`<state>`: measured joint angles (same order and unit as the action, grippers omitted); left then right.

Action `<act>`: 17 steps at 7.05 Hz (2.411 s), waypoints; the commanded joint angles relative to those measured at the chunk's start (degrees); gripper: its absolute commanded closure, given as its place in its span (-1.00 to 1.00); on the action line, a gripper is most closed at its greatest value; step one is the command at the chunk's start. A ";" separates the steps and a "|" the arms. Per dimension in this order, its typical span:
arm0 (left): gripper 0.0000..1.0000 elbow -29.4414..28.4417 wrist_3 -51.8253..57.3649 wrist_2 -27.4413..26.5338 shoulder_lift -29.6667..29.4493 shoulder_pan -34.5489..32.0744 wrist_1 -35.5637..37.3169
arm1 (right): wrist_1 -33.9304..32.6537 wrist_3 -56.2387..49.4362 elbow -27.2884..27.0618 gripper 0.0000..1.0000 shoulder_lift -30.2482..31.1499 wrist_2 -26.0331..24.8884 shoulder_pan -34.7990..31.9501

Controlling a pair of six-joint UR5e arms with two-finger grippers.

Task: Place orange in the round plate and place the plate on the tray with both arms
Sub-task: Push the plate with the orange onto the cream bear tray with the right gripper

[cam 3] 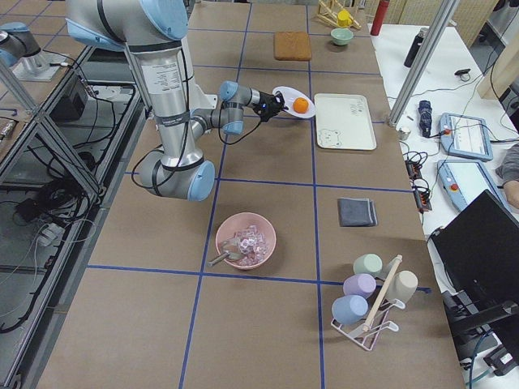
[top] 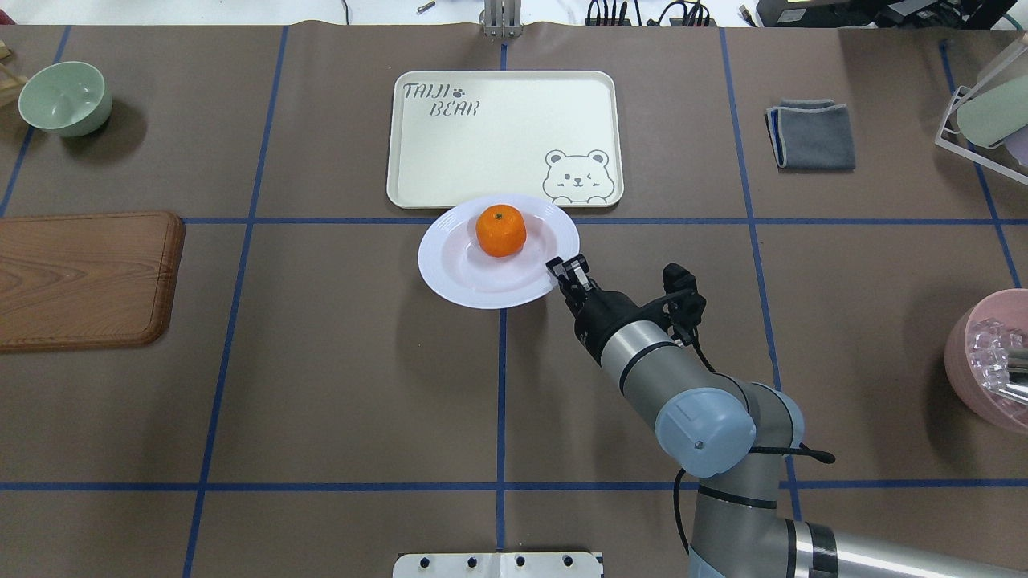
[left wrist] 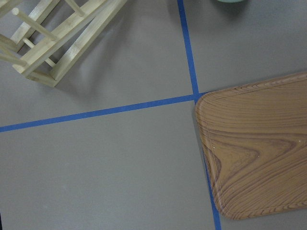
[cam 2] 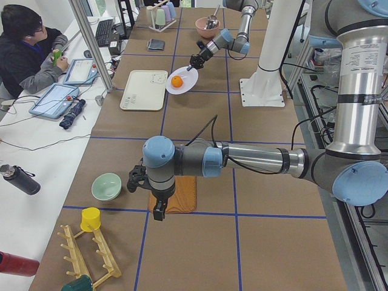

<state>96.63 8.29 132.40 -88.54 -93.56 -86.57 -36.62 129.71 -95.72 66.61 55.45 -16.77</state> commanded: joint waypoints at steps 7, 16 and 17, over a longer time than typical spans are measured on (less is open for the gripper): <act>-0.97 1.54 -3.80 3.91 4.95 0.13 -6.24 | -6.26 2.20 30.27 1.00 -24.83 -0.16 -13.19; -0.98 1.36 -3.80 3.91 3.99 0.31 -6.24 | -9.41 -16.24 24.91 -1.00 -21.27 11.46 -13.36; -0.97 1.36 -3.80 3.91 4.07 0.31 -6.24 | -16.22 -21.38 23.32 -1.00 -21.18 15.96 -15.55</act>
<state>98.02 4.45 136.32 -84.48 -93.26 -92.81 -46.66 116.42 -69.28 44.50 65.35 -30.18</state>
